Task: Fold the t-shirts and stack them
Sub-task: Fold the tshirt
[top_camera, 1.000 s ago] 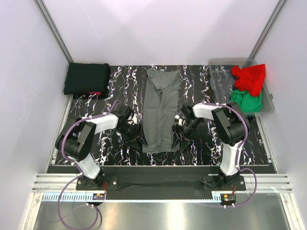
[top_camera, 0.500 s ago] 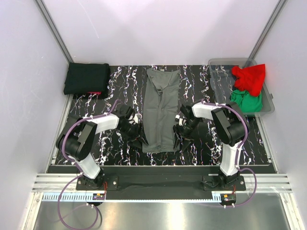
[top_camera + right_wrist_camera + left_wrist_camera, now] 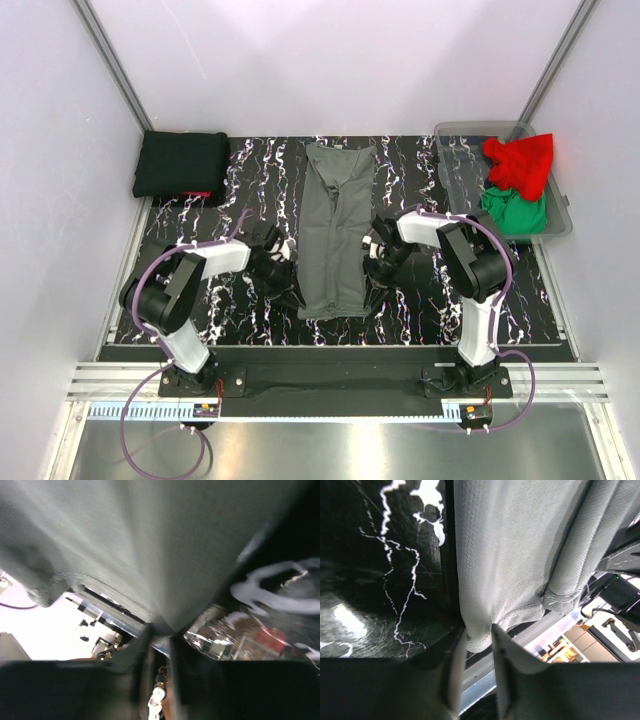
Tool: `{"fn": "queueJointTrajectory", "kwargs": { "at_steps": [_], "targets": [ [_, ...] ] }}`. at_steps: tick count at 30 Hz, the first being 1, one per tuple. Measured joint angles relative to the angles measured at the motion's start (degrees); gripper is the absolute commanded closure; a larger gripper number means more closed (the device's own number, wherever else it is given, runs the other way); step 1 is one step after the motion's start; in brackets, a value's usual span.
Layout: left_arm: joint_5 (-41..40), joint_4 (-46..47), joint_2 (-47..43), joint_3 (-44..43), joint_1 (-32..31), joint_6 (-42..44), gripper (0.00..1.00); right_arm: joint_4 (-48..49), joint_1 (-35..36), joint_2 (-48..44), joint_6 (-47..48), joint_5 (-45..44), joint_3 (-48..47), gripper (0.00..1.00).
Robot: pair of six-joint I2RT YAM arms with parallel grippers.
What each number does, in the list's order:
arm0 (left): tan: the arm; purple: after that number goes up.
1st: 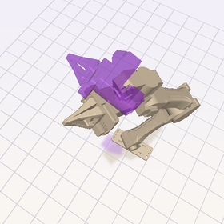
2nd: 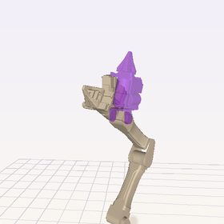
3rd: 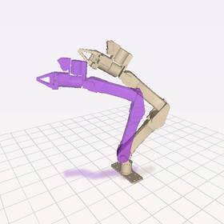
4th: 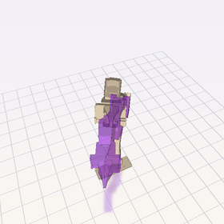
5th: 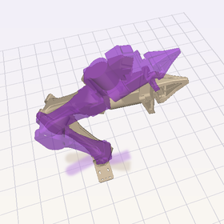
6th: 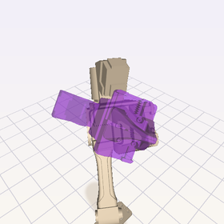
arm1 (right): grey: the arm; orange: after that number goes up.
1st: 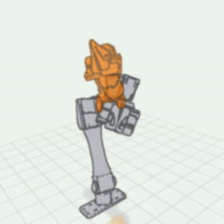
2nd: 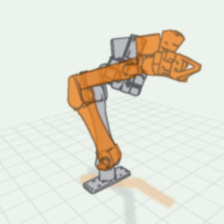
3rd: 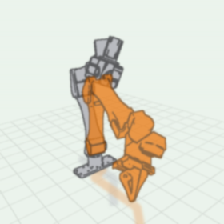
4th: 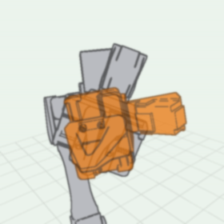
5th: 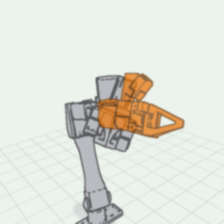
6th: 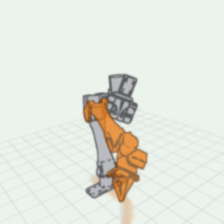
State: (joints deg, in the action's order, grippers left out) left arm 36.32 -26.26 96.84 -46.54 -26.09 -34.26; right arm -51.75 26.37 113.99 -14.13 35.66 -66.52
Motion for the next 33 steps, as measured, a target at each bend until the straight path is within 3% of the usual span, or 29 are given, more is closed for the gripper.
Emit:
{"fn": "queueJointTrajectory", "kwargs": {
  "at_steps": [1, 10, 19, 27, 33],
  "targets": [
    [0.1, 0.2, 0.2, 0.1, -0.2, -0.2, 1.00, 0.3, 0.2, 0.1, 0.1, 0.4, 0.0, 1.00],
    [-1.9, -2.3, -1.4, -3.7, 0.5, 4.1, 1.00, 0.7, -1.1, -3.9, 2.4, 1.5, 0.2, 1.00],
    [-5.0, -4.9, -3.1, -21.3, 1.4, 10.6, 1.00, -2.1, -5.2, -17.9, 8.2, -0.8, -4.1, 1.00],
    [-8.0, -7.2, -3.0, -27.9, 1.4, 13.6, 1.00, -3.4, -8.1, -17.3, 11.1, -3.3, -9.6, 1.00],
    [-9.9, -7.7, -2.3, -28.9, 2.3, 14.6, 1.00, -3.5, -9.7, -10.4, 12.5, -3.9, -20.0, 1.00]
  ]
}}
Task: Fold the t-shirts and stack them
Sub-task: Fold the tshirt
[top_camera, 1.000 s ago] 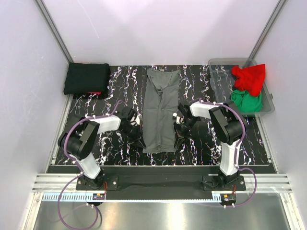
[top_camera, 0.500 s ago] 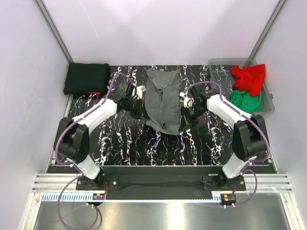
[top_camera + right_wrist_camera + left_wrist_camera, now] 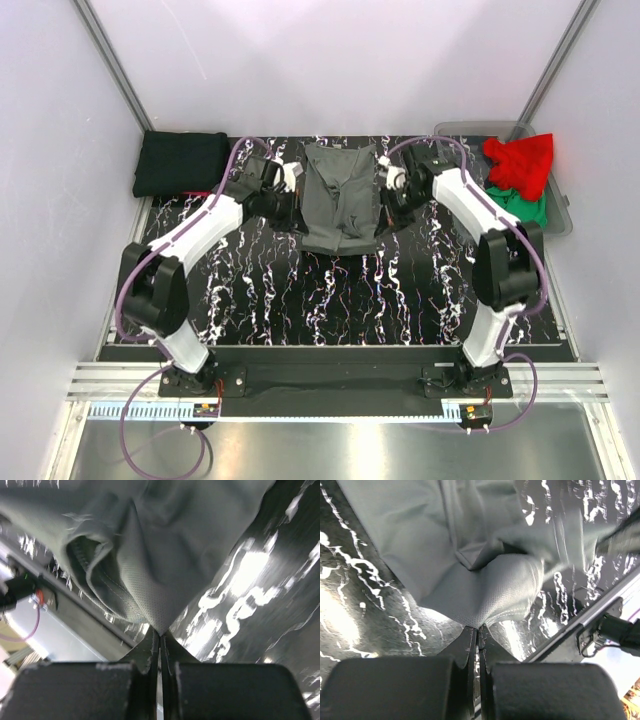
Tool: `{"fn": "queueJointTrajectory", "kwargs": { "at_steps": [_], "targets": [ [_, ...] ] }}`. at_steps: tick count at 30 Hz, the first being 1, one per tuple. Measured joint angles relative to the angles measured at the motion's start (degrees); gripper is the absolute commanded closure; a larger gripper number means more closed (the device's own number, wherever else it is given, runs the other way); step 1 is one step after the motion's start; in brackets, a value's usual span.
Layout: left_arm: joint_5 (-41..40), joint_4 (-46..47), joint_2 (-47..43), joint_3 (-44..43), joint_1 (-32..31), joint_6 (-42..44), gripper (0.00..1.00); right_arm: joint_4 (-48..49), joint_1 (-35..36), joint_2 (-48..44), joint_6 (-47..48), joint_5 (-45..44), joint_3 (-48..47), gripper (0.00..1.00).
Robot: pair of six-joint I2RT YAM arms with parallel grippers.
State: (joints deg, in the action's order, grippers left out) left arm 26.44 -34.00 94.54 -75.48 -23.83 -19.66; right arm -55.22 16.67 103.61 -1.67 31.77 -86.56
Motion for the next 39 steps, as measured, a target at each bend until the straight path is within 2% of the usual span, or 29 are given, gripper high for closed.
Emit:
{"fn": "queueJointTrajectory", "kwargs": {
  "at_steps": [10, 18, 30, 31, 32, 33, 34, 35, 36, 39],
  "targets": [
    [-2.8, -0.1, 12.3, -8.9, 3.3, 1.5, 1.00, 0.9, -0.3, 15.4, 2.8, -2.6, -14.2, 1.00],
    [-3.8, 1.1, 19.6, -16.4, 6.7, 2.4, 1.00, 1.1, -0.3, 20.6, 5.1, -4.5, -22.6, 1.00],
    [-4.3, 2.7, 25.6, -22.2, 7.0, 3.3, 1.00, 1.8, -0.3, 28.2, 7.8, -6.7, -33.3, 1.00],
    [-4.6, 2.8, 26.0, -22.4, 7.0, 3.3, 0.97, 1.8, -0.3, 28.6, 7.9, -6.8, -33.6, 1.00],
    [-4.9, 2.9, 26.3, -22.4, 7.0, 3.4, 0.81, 1.8, -0.3, 29.3, 8.0, -6.9, -34.1, 1.00],
    [-5.4, 2.9, 26.4, -22.4, 7.0, 3.7, 0.73, 1.9, -0.3, 29.8, 8.0, -7.1, -34.4, 0.97],
    [-5.8, 2.9, 26.5, -22.4, 7.0, 3.5, 0.67, 1.9, -0.3, 30.3, 8.1, -7.3, -34.7, 0.82],
    [-6.2, 2.9, 26.6, -22.5, 7.0, 3.6, 0.60, 1.9, -0.3, 30.5, 7.9, -7.4, -34.8, 0.72],
    [-6.8, 2.9, 26.6, -22.5, 7.0, 3.7, 0.42, 1.9, -0.3, 30.6, 7.9, -7.9, -34.8, 0.60],
    [-9.9, 2.8, 26.6, -23.5, 7.0, 4.0, 0.25, 2.1, -0.3, 30.5, 8.0, -10.4, -34.8, 0.55]
  ]
}}
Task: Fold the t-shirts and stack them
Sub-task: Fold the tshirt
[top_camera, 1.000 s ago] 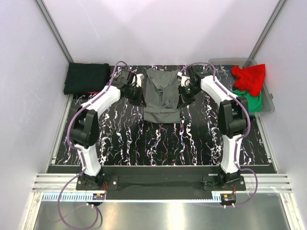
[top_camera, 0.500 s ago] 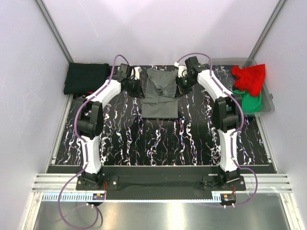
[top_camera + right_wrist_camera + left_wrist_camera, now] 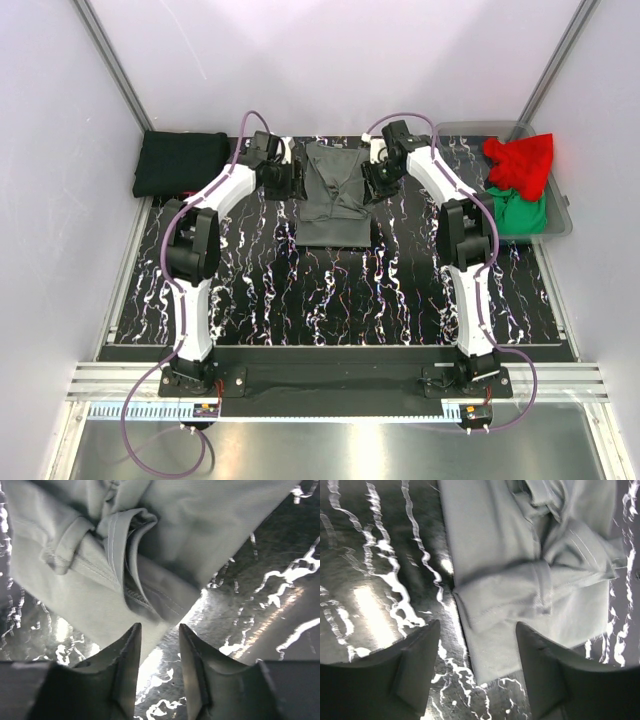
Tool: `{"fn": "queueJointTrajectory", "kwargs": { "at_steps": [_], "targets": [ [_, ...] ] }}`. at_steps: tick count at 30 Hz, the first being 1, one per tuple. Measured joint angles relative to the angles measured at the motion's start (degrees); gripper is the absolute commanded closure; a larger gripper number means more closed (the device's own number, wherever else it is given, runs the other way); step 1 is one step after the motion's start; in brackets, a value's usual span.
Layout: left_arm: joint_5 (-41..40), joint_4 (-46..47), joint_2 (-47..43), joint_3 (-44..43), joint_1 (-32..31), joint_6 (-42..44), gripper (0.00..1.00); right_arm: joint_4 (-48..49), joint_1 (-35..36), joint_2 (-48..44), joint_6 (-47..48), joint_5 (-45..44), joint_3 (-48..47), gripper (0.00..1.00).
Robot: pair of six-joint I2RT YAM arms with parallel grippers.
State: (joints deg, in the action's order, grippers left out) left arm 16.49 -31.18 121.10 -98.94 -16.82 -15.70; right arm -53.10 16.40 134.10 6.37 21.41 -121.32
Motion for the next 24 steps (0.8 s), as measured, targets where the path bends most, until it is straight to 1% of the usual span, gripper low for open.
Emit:
{"fn": "queueJointTrajectory", "kwargs": {
  "at_steps": [3, 6, 8, 11, 14, 17, 19, 24],
  "targets": [
    [-2.4, -0.5, -0.8, 0.0, 0.0, 0.8, 0.23, 1.0, -0.1, -1.4, -0.2, -1.6, 2.5, 0.54],
    [-2.8, -1.8, -4.1, 2.2, 0.2, 1.2, 0.23, 1.0, -0.2, -6.7, -1.3, -1.6, 9.8, 0.50],
    [-0.6, -2.1, -7.8, 6.1, 0.5, 1.1, 0.24, 1.4, -0.3, -11.6, -2.3, -0.1, 16.4, 0.49],
    [4.0, -2.1, -11.6, 12.3, 0.7, 0.2, 0.24, 0.3, -0.5, -15.7, -3.7, 3.7, 23.0, 0.48],
    [8.1, -1.8, -11.4, 17.5, 0.8, -0.8, 0.23, 0.2, -0.5, -15.1, -4.6, 7.5, 25.9, 0.46],
    [10.2, -2.4, -9.8, 20.6, 0.8, -1.7, 0.22, 0.3, -0.6, -12.7, -5.1, 9.8, 26.4, 0.44],
    [10.9, -2.6, -8.3, 21.0, 0.7, -2.2, 0.21, 0.5, -0.6, -10.8, -5.3, 10.6, 26.4, 0.41],
    [12.1, -2.0, -7.0, 20.8, 0.8, -2.9, 0.22, 0.7, -0.6, -8.2, -5.4, 11.3, 26.4, 0.41]
  ]
}}
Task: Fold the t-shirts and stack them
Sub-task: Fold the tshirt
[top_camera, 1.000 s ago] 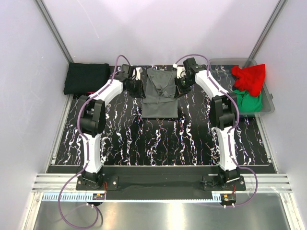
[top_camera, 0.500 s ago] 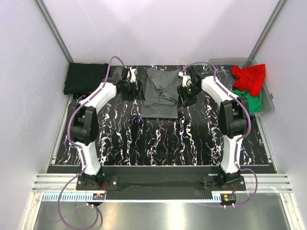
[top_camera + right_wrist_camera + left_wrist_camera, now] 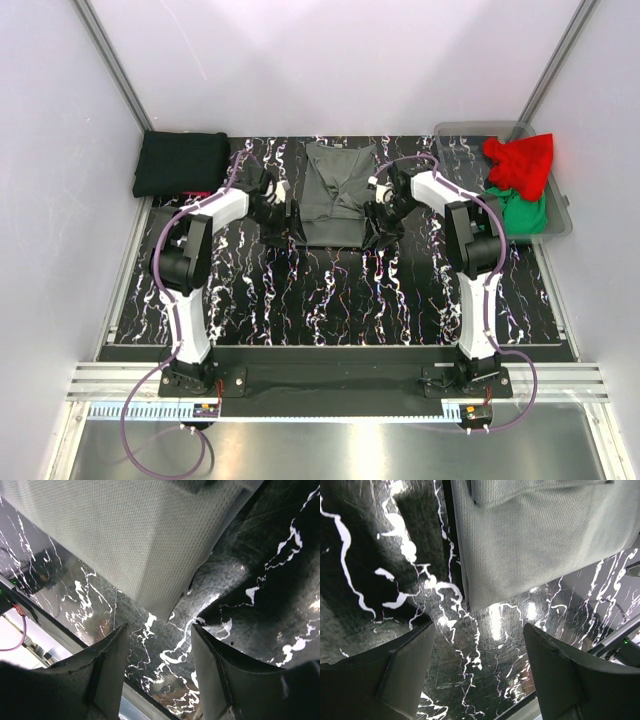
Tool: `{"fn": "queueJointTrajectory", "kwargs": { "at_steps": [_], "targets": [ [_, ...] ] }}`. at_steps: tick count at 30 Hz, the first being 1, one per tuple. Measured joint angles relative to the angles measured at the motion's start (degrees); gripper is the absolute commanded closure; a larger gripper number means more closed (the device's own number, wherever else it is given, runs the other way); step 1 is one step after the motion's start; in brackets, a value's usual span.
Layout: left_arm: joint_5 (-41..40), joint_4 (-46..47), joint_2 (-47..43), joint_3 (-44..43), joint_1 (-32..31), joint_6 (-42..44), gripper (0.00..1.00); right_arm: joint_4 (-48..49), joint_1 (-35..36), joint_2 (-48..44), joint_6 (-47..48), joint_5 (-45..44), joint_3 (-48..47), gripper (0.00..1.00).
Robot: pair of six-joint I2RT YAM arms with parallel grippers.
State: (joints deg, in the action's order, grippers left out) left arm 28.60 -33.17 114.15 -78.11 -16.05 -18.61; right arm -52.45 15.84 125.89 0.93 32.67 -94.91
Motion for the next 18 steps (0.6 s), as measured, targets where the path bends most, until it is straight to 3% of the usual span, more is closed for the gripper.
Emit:
{"fn": "queueJointTrajectory", "kwargs": {
  "at_steps": [9, 18],
  "targets": [
    [1.5, 0.4, 2.8, -3.1, 0.0, -0.3, 0.32, 0.3, 0.0, 1.6, -1.7, 1.1, -0.8, 0.43],
    [3.5, 0.9, 5.1, -4.4, 0.0, -0.3, 0.57, 0.8, -0.1, 3.2, -2.9, 3.0, -1.9, 0.53]
  ]
}}
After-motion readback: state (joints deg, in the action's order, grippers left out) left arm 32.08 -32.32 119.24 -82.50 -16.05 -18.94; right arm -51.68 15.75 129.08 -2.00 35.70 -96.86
